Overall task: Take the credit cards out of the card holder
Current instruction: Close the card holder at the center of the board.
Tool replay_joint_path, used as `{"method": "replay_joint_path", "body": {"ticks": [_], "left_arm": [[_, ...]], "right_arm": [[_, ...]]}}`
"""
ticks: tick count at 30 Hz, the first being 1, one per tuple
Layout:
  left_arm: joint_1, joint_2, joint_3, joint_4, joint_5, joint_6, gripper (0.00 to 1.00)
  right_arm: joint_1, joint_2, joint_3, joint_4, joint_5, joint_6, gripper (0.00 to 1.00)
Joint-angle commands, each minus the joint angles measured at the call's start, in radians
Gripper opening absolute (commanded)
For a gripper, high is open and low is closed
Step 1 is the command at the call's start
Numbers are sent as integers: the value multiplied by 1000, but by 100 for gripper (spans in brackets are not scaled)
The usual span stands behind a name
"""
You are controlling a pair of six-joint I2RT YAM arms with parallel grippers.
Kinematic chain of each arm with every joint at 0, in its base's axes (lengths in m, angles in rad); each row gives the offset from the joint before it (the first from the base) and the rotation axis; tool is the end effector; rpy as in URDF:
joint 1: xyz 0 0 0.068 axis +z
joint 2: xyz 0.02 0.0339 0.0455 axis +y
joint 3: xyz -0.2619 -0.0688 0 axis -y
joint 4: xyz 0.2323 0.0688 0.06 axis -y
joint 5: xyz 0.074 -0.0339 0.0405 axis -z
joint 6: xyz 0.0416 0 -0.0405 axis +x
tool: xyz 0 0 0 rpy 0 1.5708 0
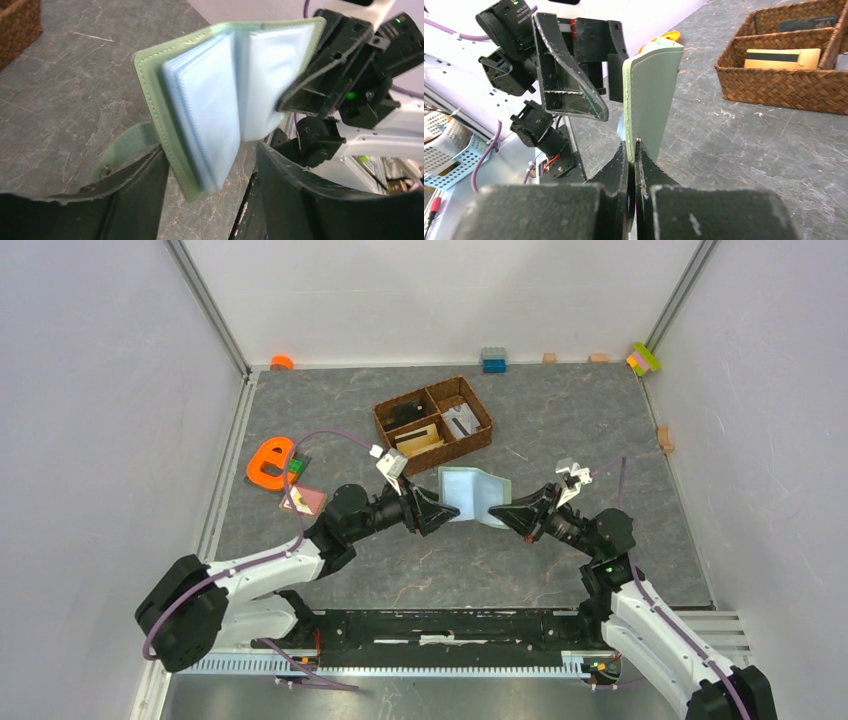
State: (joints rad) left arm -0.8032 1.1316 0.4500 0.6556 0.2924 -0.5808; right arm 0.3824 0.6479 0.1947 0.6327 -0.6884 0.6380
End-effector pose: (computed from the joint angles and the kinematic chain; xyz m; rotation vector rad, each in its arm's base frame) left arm 0.1585 -0.1815 0.2478 0.4413 1.7019 -1.2793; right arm 0.1300 0.0808 0.2427 -0.4307 1.5105 1.2958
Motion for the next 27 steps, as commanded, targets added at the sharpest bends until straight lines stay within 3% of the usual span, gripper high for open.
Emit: {"method": "replay_joint_path", "body": {"ticks": [1, 5, 8, 10, 12, 15, 17, 21, 25, 27], "left_arm": [[-2, 29, -1, 194, 154, -61, 60], [-2, 28, 2, 181, 154, -48, 39], [-2, 36, 12, 166, 161, -45, 29], [-2, 56, 28, 164, 191, -42, 10], [-2, 79, 45, 160, 222, -45, 3], [-2, 108, 67, 145, 240, -54, 3], [-2, 122, 81, 104, 229, -46, 3], [-2, 140, 78, 90, 188, -39, 4], [-2, 157, 53, 99, 120, -34, 5], [-2, 167, 49, 100, 99, -34, 5]], "right_arm": [[-4, 12, 41, 1, 21, -31, 0], [-4, 50, 37, 9, 14, -33, 0], [-4, 79, 30, 51, -16, -9, 0], [-4, 101, 19, 102, -42, 19, 0], [-4, 119, 14, 147, -65, 43, 0], [-4, 129, 11, 167, -75, 56, 0], [-4, 118, 22, 93, -37, 18, 1], [-3, 85, 73, -187, 150, -120, 23], [-4, 91, 72, -191, 151, -126, 34], [-2, 103, 75, -185, 134, -124, 35]]}}
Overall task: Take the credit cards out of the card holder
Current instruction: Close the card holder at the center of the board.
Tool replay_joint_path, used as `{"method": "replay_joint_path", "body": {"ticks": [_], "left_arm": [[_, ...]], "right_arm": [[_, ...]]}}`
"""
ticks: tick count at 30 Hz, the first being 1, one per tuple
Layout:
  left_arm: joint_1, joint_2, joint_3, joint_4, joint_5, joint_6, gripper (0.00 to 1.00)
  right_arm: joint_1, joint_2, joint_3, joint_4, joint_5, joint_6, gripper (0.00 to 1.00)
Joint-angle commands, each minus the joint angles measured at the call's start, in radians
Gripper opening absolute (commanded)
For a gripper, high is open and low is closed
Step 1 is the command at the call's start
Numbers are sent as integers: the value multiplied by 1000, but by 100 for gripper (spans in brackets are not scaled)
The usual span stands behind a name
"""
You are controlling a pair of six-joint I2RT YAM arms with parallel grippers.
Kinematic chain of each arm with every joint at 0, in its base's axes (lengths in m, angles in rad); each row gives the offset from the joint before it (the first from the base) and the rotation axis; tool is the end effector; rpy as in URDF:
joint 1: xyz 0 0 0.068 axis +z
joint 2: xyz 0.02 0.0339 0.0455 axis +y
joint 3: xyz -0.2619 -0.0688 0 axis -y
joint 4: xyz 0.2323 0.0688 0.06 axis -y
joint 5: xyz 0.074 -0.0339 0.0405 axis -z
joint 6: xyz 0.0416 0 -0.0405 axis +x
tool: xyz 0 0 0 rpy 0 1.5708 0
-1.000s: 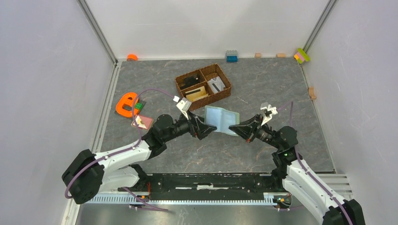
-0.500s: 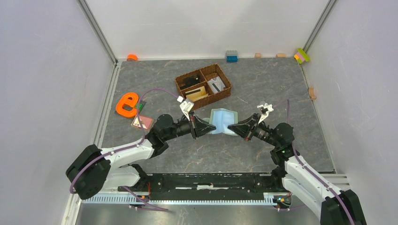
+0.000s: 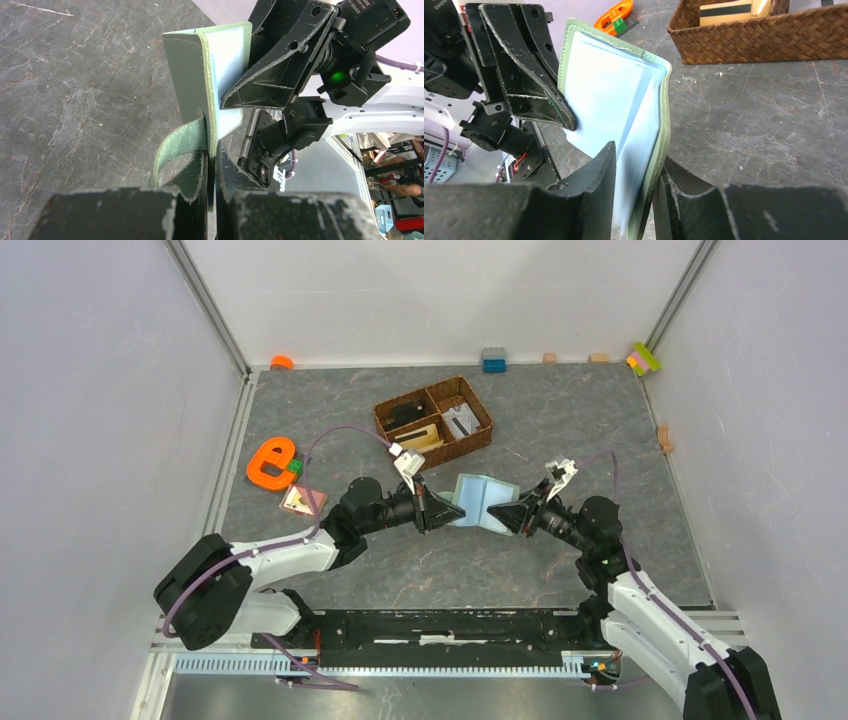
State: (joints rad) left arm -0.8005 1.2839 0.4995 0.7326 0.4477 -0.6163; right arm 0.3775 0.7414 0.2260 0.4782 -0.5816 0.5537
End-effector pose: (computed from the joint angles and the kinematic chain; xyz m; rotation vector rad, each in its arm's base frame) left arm 0.1709 -0.2020 0.2373 0.5482 1.7415 -1.4109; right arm 0.1470 0.0829 0.2240 -0.3323 1.7034 1.1673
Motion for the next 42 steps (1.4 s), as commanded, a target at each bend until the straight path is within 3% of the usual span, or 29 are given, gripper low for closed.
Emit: {"method": "replay_joint_path", "body": {"ticks": [1, 10, 16, 23, 25, 28, 32, 37, 42], "left_arm": [[-5, 21, -6, 27, -66, 1, 5], [-5, 170, -64, 191, -131, -78, 7], [-7, 362, 4, 216, -79, -141, 6], [-23, 474, 77, 110, -115, -138, 12], [-30, 467, 91, 56, -133, -118, 18], [-43, 425, 125, -109, -219, -74, 37], [-54, 368, 122, -193, -287, -39, 57], [-54, 294, 107, -263, -360, -19, 64], [-55, 133, 58, -325, -443, 29, 86]], "right_arm": [[2, 19, 43, -30, 24, -40, 35], [2, 141, 50, -38, 8, -37, 35], [3, 245, 43, 0, 6, -37, 36], [13, 391, 38, 67, -12, -14, 35], [17, 421, 41, 80, -15, -12, 35], [20, 477, 35, 145, -50, 18, 36], [25, 540, 24, 240, -95, 65, 36], [58, 552, 31, 288, -103, 68, 46], [95, 559, 33, 340, -109, 71, 52]]}}
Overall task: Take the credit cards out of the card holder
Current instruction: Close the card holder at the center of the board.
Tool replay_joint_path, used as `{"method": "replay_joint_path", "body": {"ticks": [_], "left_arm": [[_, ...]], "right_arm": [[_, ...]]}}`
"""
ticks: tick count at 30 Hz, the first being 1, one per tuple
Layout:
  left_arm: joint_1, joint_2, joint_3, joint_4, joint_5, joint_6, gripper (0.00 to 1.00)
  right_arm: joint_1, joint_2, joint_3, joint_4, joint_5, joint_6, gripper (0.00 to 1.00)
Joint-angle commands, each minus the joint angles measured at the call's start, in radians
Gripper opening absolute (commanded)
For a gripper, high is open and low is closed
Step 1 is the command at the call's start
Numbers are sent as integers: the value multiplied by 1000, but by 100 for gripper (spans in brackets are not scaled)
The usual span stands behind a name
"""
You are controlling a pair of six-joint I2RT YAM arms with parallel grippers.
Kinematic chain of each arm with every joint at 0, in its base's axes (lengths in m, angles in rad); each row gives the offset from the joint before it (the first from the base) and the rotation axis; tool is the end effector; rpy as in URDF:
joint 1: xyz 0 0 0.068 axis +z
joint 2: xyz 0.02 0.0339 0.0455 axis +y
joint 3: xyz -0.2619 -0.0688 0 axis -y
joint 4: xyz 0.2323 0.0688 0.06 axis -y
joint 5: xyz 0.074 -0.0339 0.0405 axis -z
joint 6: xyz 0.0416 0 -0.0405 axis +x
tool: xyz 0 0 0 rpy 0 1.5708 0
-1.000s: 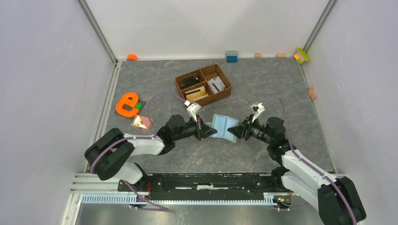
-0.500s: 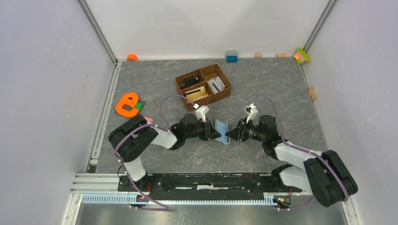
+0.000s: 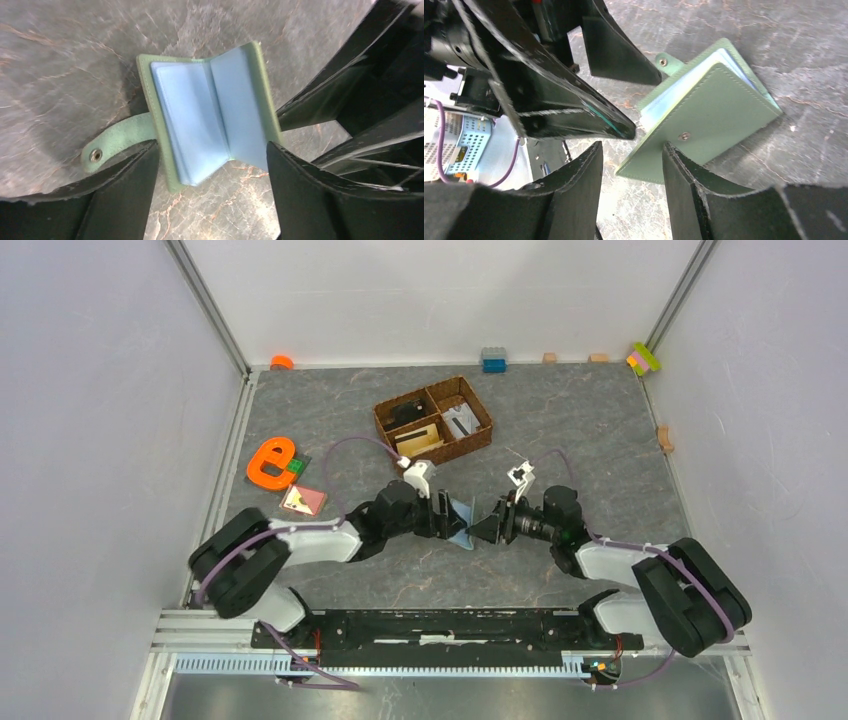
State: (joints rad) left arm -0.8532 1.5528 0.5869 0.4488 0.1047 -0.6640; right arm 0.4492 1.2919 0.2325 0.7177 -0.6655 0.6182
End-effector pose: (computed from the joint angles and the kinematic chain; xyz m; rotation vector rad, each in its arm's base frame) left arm 0.1920 -0.2266 0.1614 0.2813 2.2375 -0.9877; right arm 0.1820 0.1163 0.1563 -0.3199 2.0507 1.3239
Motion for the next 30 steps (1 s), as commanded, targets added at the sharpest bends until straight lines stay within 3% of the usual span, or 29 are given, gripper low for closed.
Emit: {"method": "replay_joint_path", "body": {"ticks": [1, 9, 15, 20, 27, 30], "left_arm": [[-3, -167, -37, -56, -114, 83, 86], [-3, -319, -77, -120, -151, 164, 79], [-2, -243, -40, -104, -62, 167, 62], [-3, -182, -16, -105, -26, 164, 51], [-1, -45, 57, -127, 40, 154, 46], [-1, 3, 83, -151, 47, 149, 43]], "right_arm": [[31, 13, 28, 111, -26, 5, 52], [109, 156, 85, 190, -9, -4, 54], [115, 289, 152, 56, 49, -44, 47], [116, 298, 156, 39, 58, -47, 43], [115, 254, 143, 12, 84, -65, 6], [115, 260, 150, -25, 104, -73, 2]]}}
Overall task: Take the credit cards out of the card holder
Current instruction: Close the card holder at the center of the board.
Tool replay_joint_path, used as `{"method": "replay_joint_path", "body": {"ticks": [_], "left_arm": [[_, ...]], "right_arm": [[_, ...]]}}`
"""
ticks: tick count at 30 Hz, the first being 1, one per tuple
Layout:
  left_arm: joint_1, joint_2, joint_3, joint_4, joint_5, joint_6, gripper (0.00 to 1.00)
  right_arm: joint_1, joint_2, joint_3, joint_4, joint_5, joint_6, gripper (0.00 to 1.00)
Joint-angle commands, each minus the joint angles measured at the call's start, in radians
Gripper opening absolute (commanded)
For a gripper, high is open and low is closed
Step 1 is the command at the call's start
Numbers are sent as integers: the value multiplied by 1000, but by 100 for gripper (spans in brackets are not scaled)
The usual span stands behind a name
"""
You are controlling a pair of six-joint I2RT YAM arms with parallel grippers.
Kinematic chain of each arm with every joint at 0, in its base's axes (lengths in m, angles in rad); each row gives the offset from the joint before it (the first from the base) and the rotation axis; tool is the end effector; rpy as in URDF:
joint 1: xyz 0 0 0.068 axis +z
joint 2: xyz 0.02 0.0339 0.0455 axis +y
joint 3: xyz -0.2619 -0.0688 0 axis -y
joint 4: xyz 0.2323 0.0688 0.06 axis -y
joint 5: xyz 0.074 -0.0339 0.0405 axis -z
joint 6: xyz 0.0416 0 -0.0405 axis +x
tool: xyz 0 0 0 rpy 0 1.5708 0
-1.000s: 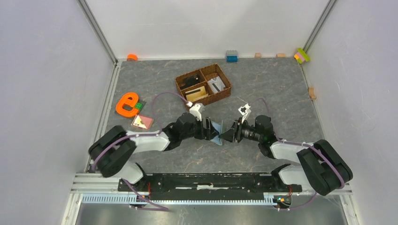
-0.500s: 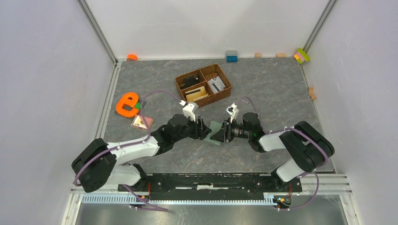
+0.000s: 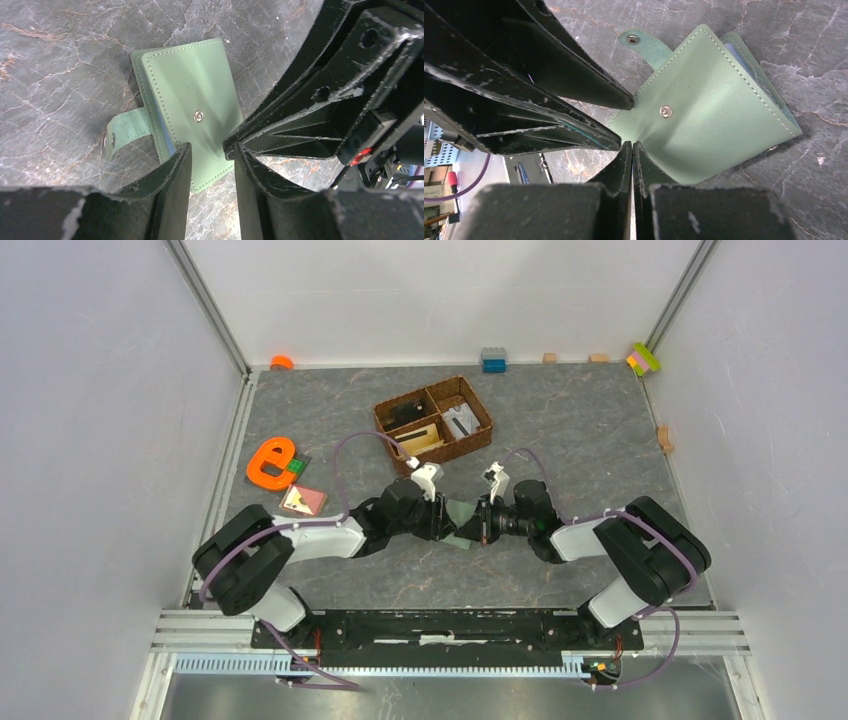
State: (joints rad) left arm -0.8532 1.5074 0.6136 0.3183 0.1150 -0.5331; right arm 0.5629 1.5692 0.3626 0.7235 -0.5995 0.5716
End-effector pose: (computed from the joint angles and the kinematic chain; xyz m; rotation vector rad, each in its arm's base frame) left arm 0.1887 -0.2235 0.1686 0.4356 2.2490 -0.8962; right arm 0.2026 0.1556 0.1294 -0.3999 2.1926 1.2828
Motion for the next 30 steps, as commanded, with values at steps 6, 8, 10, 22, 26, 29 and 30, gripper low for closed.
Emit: {"method": "replay_joint_path", "body": {"ticks": [6, 8, 10, 22, 26, 29, 30], "left_arm": [[17, 102, 74, -47, 31, -12, 42], [27, 111, 71, -41, 43, -28, 42], [36, 132, 59, -7, 64, -55, 40], [42, 211, 85, 22, 141, -85, 25], [47, 232, 89, 34, 154, -95, 2], [49, 234, 88, 34, 157, -98, 2], [49, 233, 88, 34, 158, -97, 2]], "right_arm": [[1, 74, 48, -104, 85, -28, 0], [1, 91, 55, -100, 80, -26, 0], [1, 83, 53, -93, 76, -27, 0], [1, -173, 59, -204, 264, -147, 0], [0, -114, 93, -276, 332, -151, 0], [-1, -32, 136, -355, 361, -158, 0], [-1, -17, 146, -371, 369, -158, 0]]}}
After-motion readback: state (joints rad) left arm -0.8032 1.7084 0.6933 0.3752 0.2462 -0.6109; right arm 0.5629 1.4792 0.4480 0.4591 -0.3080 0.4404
